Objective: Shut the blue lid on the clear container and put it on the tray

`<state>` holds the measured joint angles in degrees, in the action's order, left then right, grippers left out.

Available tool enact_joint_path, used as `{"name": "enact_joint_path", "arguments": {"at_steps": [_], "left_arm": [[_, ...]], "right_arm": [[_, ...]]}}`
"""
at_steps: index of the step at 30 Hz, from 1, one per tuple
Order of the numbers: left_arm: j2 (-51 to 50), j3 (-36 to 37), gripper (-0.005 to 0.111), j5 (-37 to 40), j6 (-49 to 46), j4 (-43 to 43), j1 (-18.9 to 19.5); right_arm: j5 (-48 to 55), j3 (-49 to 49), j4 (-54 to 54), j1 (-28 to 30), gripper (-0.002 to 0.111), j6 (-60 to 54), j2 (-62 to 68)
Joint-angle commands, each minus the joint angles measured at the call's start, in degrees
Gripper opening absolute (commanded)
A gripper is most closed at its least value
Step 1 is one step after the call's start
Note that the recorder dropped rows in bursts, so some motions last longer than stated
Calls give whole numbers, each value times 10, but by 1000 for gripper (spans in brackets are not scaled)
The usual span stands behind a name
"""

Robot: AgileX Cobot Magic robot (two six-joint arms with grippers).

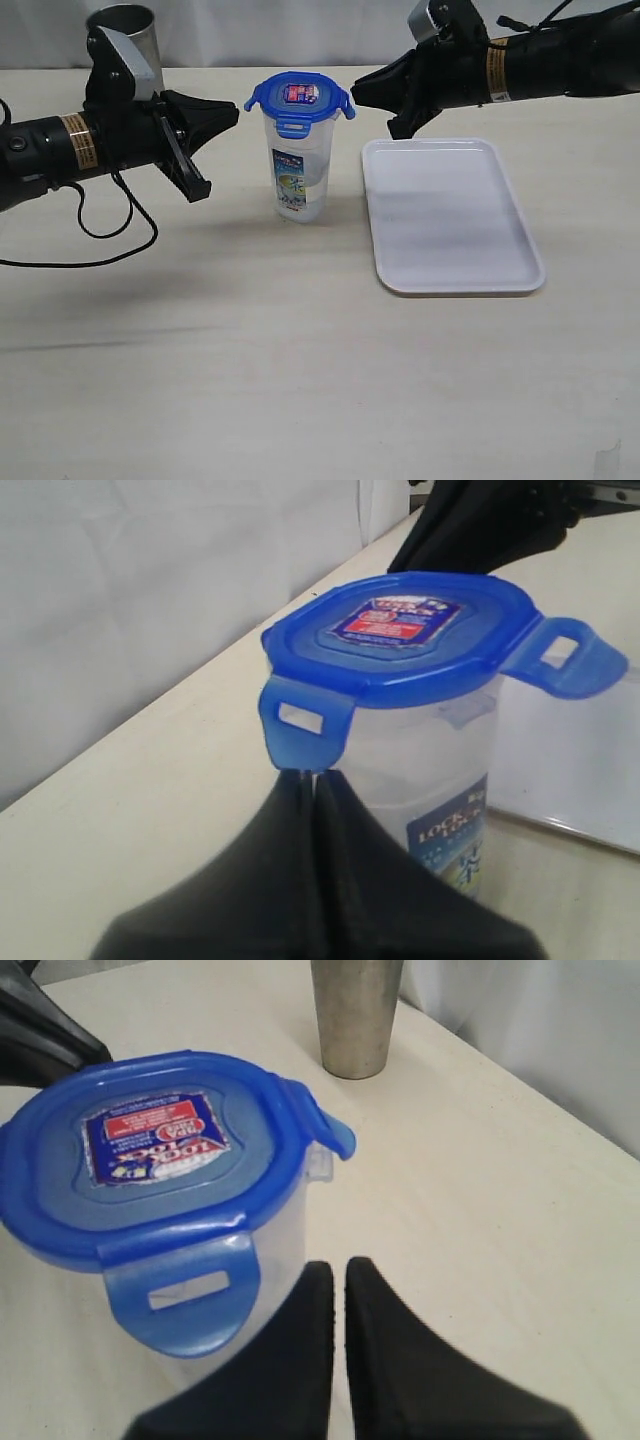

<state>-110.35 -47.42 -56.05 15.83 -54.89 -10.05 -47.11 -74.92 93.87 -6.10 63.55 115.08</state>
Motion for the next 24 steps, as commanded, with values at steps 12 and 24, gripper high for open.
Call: {"name": "enact_joint_path", "arguments": {"at_steps": [12,24], "left_arm": [[-1,3,0,-30,19,-42,0],[-1,3,0,-31,35,-60,0]], "right_arm": [[11,-3,-6,-1,4,3,-6],[22,-3,-29,-1,4,-5,-6]]}}
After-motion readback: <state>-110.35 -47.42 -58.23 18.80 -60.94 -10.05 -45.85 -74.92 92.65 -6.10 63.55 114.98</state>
